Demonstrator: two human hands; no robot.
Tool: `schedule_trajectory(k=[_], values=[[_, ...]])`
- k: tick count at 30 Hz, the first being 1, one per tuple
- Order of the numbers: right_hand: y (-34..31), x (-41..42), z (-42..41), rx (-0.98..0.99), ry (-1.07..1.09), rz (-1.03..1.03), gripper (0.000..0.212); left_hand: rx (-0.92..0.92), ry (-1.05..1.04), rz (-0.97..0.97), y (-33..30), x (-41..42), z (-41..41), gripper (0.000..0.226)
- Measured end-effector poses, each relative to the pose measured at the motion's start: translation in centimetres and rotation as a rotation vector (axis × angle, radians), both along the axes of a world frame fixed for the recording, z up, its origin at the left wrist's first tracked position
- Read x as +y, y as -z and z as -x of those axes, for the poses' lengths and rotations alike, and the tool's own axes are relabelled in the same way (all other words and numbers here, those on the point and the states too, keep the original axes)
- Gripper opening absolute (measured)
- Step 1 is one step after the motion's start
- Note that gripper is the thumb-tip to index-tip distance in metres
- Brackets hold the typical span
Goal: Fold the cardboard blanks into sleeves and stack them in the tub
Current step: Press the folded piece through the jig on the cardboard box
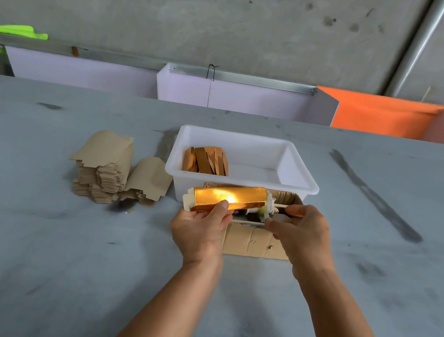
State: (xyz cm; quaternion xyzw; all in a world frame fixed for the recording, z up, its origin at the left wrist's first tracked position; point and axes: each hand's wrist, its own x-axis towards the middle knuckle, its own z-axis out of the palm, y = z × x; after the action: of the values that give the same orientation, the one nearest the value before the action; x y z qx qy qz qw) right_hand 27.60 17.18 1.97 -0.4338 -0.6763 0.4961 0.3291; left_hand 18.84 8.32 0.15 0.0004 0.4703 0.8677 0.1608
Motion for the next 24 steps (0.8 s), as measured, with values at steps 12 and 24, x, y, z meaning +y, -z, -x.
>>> schedule_trajectory(k=[12,24], values=[[1.6,-1.7,-1.4,0.049,0.008,0.091,0.035,0.019,0.008,-0.023,0.7,-0.2,0.3,0.028],[2.2,-1.7,-1.6,0.046,0.013,0.087,0.035,0.026,0.020,-0.014,0.7,-0.2,0.3,0.026]])
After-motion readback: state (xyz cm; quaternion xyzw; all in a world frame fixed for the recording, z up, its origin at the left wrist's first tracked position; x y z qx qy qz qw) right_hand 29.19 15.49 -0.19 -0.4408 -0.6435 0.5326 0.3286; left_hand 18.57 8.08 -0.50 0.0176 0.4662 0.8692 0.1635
